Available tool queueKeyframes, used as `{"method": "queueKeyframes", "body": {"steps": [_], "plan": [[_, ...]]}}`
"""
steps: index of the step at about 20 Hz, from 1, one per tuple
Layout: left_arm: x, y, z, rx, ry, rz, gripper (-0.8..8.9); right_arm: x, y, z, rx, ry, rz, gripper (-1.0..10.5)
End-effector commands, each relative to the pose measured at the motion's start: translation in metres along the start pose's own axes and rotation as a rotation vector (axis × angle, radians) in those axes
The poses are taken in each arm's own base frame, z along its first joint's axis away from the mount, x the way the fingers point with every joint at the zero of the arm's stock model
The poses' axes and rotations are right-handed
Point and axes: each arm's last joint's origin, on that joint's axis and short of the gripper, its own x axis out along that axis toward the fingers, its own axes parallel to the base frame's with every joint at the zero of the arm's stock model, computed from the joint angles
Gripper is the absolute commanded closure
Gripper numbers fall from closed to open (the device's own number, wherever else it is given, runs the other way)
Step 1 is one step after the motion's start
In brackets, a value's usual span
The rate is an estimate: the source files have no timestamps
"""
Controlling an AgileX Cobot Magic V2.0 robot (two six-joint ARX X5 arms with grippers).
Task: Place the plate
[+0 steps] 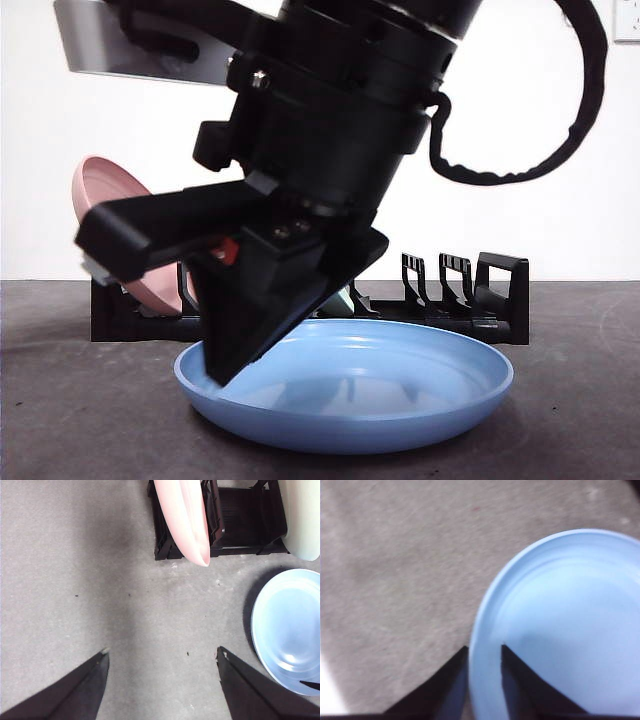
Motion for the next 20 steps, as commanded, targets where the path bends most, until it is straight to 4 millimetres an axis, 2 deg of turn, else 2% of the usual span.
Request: {"method": "queueKeyframes", "body": {"steps": [1, 3, 6, 10, 14, 20], "plan": [[-0.004, -0.001, 0.005, 0.013, -0.020, -0.003, 4.69, 0.002, 0.007, 0.004, -0.013, -0.004, 0.058, 6.6], [-0.004, -0.001, 0.005, 0.013, -0.020, -0.002, 4.69, -0.008, 0.006, 0.012, 0.003, -0.020, 0.066, 6.5], [-0.004, -0.001, 0.005, 0.012, -0.018, -0.003, 4.69, -0.041, -0.003, 0.033, 0.070, -0.126, 0.072, 7.1], [-0.004, -0.001, 0.005, 0.013, -0.022, -0.002, 4.69, -0.087, -0.041, 0.040, 0.190, -0.266, 0.026, 7.2], [-0.004, -0.001, 0.005, 0.013, -0.023, -0.002, 4.69, -0.126, -0.090, 0.023, 0.246, -0.317, -0.126, 7.2], [-0.004, -0.002, 0.008, 0.016, -0.051, -0.007, 4.69, -0.167, -0.154, -0.024, 0.356, -0.237, -0.338, 7.2]]}}
